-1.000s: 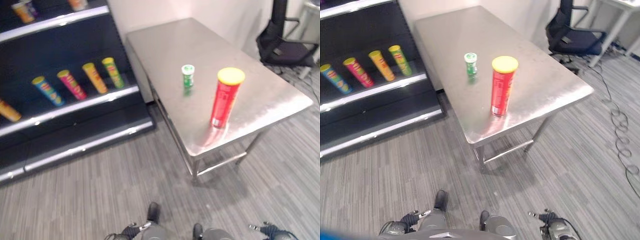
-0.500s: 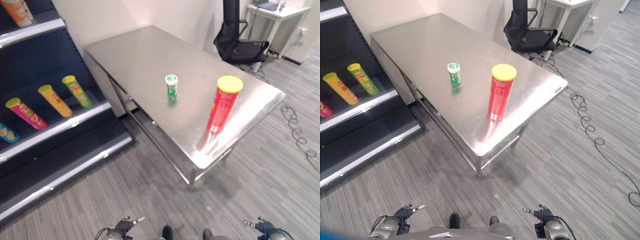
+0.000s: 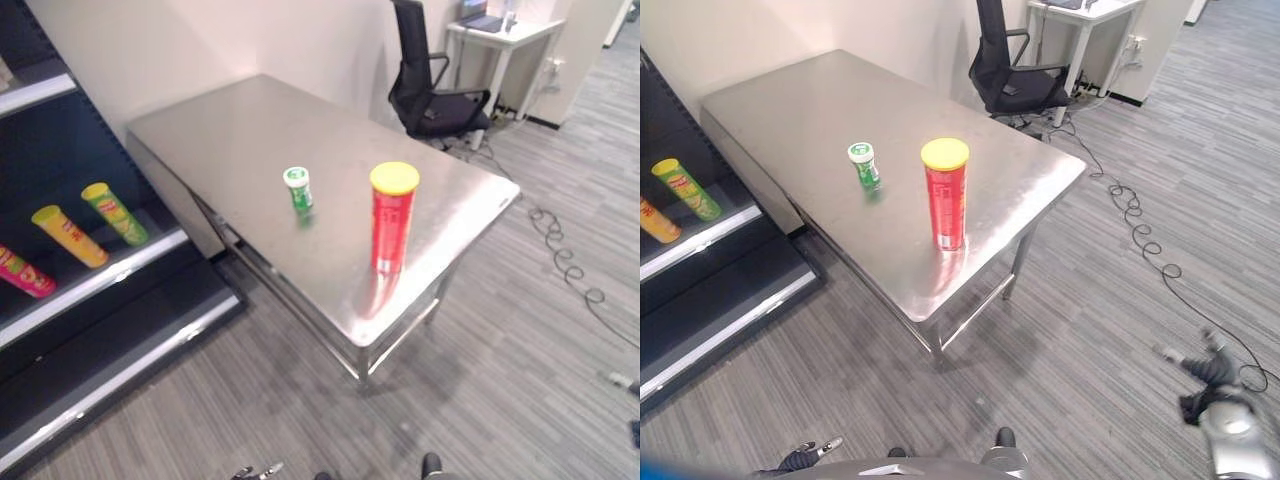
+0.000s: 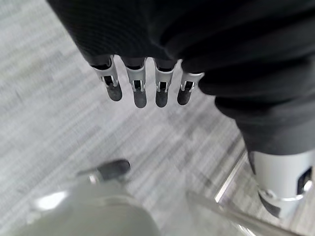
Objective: Put the goods on the table back onto the shelves and tidy them up.
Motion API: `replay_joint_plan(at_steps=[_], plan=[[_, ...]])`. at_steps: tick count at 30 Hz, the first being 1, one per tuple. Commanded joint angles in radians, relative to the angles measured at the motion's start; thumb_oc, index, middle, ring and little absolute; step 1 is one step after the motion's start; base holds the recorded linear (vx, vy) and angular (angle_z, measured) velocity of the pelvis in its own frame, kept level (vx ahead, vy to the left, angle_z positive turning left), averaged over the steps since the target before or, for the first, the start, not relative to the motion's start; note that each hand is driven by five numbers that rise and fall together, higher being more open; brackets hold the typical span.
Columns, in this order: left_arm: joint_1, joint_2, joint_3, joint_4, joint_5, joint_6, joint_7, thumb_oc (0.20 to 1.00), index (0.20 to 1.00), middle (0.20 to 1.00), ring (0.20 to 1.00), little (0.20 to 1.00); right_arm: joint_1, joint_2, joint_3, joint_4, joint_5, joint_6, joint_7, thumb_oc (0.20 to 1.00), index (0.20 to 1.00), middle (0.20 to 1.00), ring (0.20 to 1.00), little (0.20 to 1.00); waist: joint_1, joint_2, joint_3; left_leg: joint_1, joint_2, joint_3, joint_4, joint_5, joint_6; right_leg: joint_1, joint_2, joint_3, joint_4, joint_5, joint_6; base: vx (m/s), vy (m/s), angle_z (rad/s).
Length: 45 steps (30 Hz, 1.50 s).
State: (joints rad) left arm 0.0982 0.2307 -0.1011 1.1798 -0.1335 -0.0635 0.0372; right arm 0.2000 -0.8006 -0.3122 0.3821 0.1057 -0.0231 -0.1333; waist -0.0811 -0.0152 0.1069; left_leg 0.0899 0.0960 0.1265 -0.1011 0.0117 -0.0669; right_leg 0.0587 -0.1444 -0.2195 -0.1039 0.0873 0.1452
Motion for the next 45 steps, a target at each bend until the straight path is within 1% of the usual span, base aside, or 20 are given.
replay_joint_plan(at_steps=[1, 2, 3, 7, 8, 9, 10, 11, 12, 15, 16, 21, 24, 32, 34, 36, 39, 45], plan=[[-0.075, 0.042, -0.008, 0.060, 0.029, -0.011, 0.006, 1.000, 1.000, 1.000, 1.000, 1.000, -0.115, -0.036, 0.008, -0.030, -0.065, -0.088, -0.030, 1.000, 1.000, 1.000, 1.000, 1.000, 0.027, -0.044, 0.002, -0.010, -0.023, -0.018, 0.014, -0.059, -0.007, 0.002, -0.046, -0.001, 0.056, -0.072, 0.047, 0.01, -0.031, 0.00], [-0.072, 0.042, -0.010, 0.055, 0.030, -0.012, 0.005, 1.000, 1.000, 1.000, 1.000, 1.000, -0.135, -0.063, 0.008, -0.061, -0.073, -0.098, -0.030, 1.000, 1.000, 1.000, 1.000, 1.000, 0.032, -0.044, 0.001, -0.010, -0.019, -0.019, 0.014, -0.058, -0.009, 0.006, -0.043, -0.002, 0.054, -0.076, 0.045, 0.01, -0.049, 0.01], [-0.069, 0.045, -0.015, 0.048, 0.028, -0.013, 0.001, 1.000, 1.000, 1.000, 1.000, 1.000, -0.186, -0.113, 0.027, -0.113, -0.081, -0.113, -0.025, 1.000, 1.000, 1.000, 1.000, 1.000, 0.043, -0.045, 0.000, -0.008, -0.013, -0.019, 0.014, -0.055, -0.015, 0.013, -0.039, -0.006, 0.050, -0.080, 0.042, 0.01, -0.072, 0.07], [-0.062, 0.050, -0.030, 0.029, 0.016, -0.016, -0.004, 1.000, 1.000, 1.000, 1.000, 1.000, -0.306, -0.181, 0.090, -0.190, -0.044, -0.149, 0.003, 1.000, 1.000, 1.000, 1.000, 1.000, 0.066, -0.044, -0.002, -0.011, -0.004, -0.024, 0.014, -0.048, -0.026, 0.026, -0.030, -0.018, 0.044, -0.089, 0.037, 0.00, -0.053, 0.03], [-0.062, 0.050, -0.028, 0.028, 0.016, -0.016, -0.004, 1.000, 1.000, 1.000, 1.000, 1.000, -0.311, -0.183, 0.094, -0.187, -0.043, -0.149, 0.003, 1.000, 1.000, 1.000, 1.000, 1.000, 0.063, -0.044, -0.002, -0.011, -0.003, -0.024, 0.014, -0.049, -0.026, 0.026, -0.030, -0.019, 0.044, -0.089, 0.036, 0.01, -0.057, 0.14], [-0.051, 0.056, -0.040, 0.026, 0.009, -0.018, -0.010, 1.000, 1.000, 1.000, 1.000, 1.000, -0.395, -0.215, 0.163, -0.189, -0.006, -0.160, 0.027, 1.000, 1.000, 1.000, 1.000, 1.000, 0.082, -0.041, -0.007, -0.012, 0.003, -0.029, 0.014, -0.043, -0.033, 0.035, -0.027, -0.028, 0.041, -0.092, 0.032, 0.01, -0.037, 0.19], [-0.050, 0.056, -0.038, 0.026, 0.009, -0.018, -0.010, 1.000, 1.000, 1.000, 1.000, 1.000, -0.401, -0.216, 0.168, -0.186, -0.006, -0.161, 0.027, 1.000, 1.000, 1.000, 1.000, 1.000, 0.080, -0.040, -0.006, -0.012, 0.003, -0.029, 0.014, -0.043, -0.033, 0.035, -0.027, -0.028, 0.041, -0.092, 0.032, 0.01, -0.060, 0.23], [-0.041, 0.059, -0.048, 0.025, 0.009, -0.017, -0.015, 1.000, 1.000, 1.000, 1.000, 1.000, -0.461, -0.235, 0.238, -0.179, 0.005, -0.160, 0.051, 1.000, 1.000, 1.000, 1.000, 1.000, 0.093, -0.039, -0.008, -0.012, 0.005, -0.032, 0.014, -0.041, -0.036, 0.042, -0.025, -0.034, 0.038, -0.095, 0.030, 0.01, -0.037, 0.21], [-0.037, 0.061, -0.050, 0.025, 0.007, -0.016, -0.016, 1.000, 1.000, 1.000, 1.000, 1.000, -0.494, -0.241, 0.276, -0.169, 0.011, -0.159, 0.059, 1.000, 1.000, 1.000, 1.000, 1.000, 0.098, -0.038, -0.009, -0.011, 0.007, -0.033, 0.014, -0.038, -0.038, 0.046, -0.025, -0.038, 0.037, -0.096, 0.029, 0.01, -0.046, 0.18], [-0.032, 0.059, -0.054, 0.024, -0.006, -0.016, -0.013, 1.000, 1.000, 1.000, 1.000, 1.000, -0.592, -0.232, 0.372, -0.136, 0.044, -0.159, 0.067, 1.000, 1.000, 1.000, 1.000, 1.000, 0.112, -0.035, -0.006, -0.012, 0.008, -0.039, 0.014, -0.034, -0.041, 0.053, -0.023, -0.045, 0.036, -0.099, 0.026, 0.01, -0.034, 0.15], [-0.024, 0.057, -0.053, 0.018, -0.015, -0.017, -0.012, 1.000, 1.000, 1.000, 1.000, 1.000, -0.638, -0.231, 0.426, -0.124, 0.044, -0.156, 0.074, 1.000, 1.000, 1.000, 1.000, 1.000, 0.120, -0.033, -0.005, -0.014, 0.008, -0.043, 0.014, -0.030, -0.043, 0.056, -0.023, -0.052, 0.038, -0.103, 0.024, 0.01, -0.043, 0.17], [-0.009, 0.053, -0.054, 0.025, -0.027, -0.018, -0.011, 1.000, 1.000, 1.000, 1.000, 1.000, -0.732, -0.225, 0.523, -0.112, 0.048, -0.159, 0.087, 1.000, 1.000, 1.000, 1.000, 1.000, 0.137, -0.025, -0.001, -0.024, 0.007, -0.058, 0.014, -0.021, -0.048, 0.061, -0.025, -0.070, 0.041, -0.108, 0.021, 0.01, -0.030, 0.12], [-0.008, 0.049, -0.042, 0.037, -0.036, -0.018, -0.004, 1.000, 1.000, 1.000, 1.000, 1.000, -0.763, -0.220, 0.558, -0.134, 0.062, -0.164, 0.099, 1.000, 1.000, 1.000, 1.000, 1.000, 0.144, -0.020, 0.000, -0.034, 0.008, -0.072, 0.014, -0.014, -0.054, 0.065, -0.025, -0.088, 0.041, -0.111, 0.018, 0.01, -0.028, 0.22], [0.004, 0.043, -0.024, 0.054, -0.034, -0.016, -0.005, 1.000, 1.000, 1.000, 1.000, 1.000, -0.717, -0.238, 0.540, -0.252, 0.100, -0.175, 0.151, 1.000, 1.000, 1.000, 1.000, 1.000, 0.148, -0.014, -0.002, -0.046, 0.012, -0.088, 0.014, -0.008, -0.063, 0.070, -0.022, -0.114, 0.036, -0.117, 0.014, 0.02, -0.021, 0.17], [0.005, 0.042, -0.025, 0.055, -0.032, -0.015, -0.005, 1.000, 1.000, 1.000, 1.000, 1.000, -0.731, -0.236, 0.560, -0.259, 0.112, -0.178, 0.161, 1.000, 1.000, 1.000, 1.000, 1.000, 0.150, -0.015, -0.003, -0.046, 0.013, -0.089, 0.014, -0.008, -0.063, 0.072, -0.021, -0.114, 0.035, -0.117, 0.014, 0.00, -0.009, 0.03], [0.005, 0.038, -0.032, 0.051, -0.036, -0.017, -0.005, 1.000, 1.000, 1.000, 1.000, 1.000, -0.791, -0.237, 0.630, -0.247, 0.105, -0.180, 0.169, 1.000, 1.000, 1.000, 1.000, 1.000, 0.154, -0.019, -0.003, -0.044, 0.016, -0.085, 0.014, -0.008, -0.063, 0.075, -0.018, -0.114, 0.033, -0.119, 0.012, 0.00, 0.000, 0.00], [0.002, 0.034, -0.035, 0.045, -0.049, -0.020, 0.000, 1.000, 1.000, 1.000, 1.000, 1.000, -0.816, -0.232, 0.672, -0.253, 0.116, -0.180, 0.180, 1.000, 1.000, 1.000, 1.000, 1.000, 0.155, -0.023, -0.004, -0.042, 0.018, -0.087, 0.014, -0.008, -0.064, 0.079, -0.014, -0.112, 0.032, -0.122, 0.009, 0.00, 0.000, 0.00], [0.002, 0.030, -0.031, 0.057, -0.042, -0.019, 0.000, 1.000, 1.000, 1.000, 1.000, 1.000, -0.808, -0.246, 0.685, -0.296, 0.145, -0.184, 0.211, 1.000, 1.000, 1.000, 1.000, 1.000, 0.155, -0.028, -0.007, -0.041, 0.020, -0.088, 0.014, -0.011, -0.064, 0.079, -0.014, -0.116, 0.033, -0.124, 0.011, 0.01, -0.002, 0.00]])
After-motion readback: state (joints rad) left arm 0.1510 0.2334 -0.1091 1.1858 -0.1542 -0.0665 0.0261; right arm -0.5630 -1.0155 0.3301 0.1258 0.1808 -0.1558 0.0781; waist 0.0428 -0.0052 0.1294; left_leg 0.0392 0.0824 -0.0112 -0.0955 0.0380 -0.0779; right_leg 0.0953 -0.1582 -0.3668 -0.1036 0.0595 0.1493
